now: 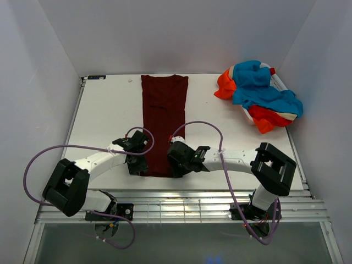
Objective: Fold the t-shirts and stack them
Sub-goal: Fold the tshirt
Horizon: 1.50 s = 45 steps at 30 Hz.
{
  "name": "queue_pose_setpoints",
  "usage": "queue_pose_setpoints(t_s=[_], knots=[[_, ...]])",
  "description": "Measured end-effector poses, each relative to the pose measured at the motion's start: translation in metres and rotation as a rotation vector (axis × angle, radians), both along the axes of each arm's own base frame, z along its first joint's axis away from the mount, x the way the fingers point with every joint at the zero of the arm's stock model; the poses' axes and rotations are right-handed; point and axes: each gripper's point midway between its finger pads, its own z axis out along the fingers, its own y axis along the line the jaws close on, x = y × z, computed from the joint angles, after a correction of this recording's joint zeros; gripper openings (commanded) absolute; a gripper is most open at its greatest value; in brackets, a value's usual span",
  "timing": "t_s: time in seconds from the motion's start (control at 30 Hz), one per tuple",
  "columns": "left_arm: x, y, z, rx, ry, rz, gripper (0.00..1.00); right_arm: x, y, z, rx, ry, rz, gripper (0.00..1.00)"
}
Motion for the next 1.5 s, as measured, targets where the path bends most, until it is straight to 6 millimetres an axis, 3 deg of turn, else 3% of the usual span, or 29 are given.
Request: queue_pose_setpoints(t_s=[0.43, 0.9, 0.97, 1.13, 1.2, 1.5], knots=[[0.000, 0.000, 0.001, 0.004, -0.006, -0.002, 0.47, -0.012, -0.008, -0.006, -0.056, 0.000, -0.008, 0.59], [0.000, -0.001, 0.000, 0.001, -0.004, -0.003, 0.41, -0.013, -0.010, -0.011, -0.069, 0.006, -0.018, 0.55], [0.000, -0.002, 0.000, -0.002, -0.004, -0.003, 0.36, -0.013, -0.010, -0.011, -0.069, 0.004, -0.018, 0.52], [0.002, -0.009, 0.000, -0.026, -0.006, -0.006, 0.09, -0.012, -0.010, -0.013, -0.073, -0.003, -0.016, 0.17], [0.003, -0.010, 0.000, -0.027, -0.005, -0.011, 0.00, -0.012, -0.010, -0.013, -0.072, -0.003, -0.015, 0.09], [-0.002, -0.019, 0.001, -0.027, -0.007, -0.066, 0.00, -0.017, -0.012, -0.014, -0.073, -0.008, -0.014, 0.08]])
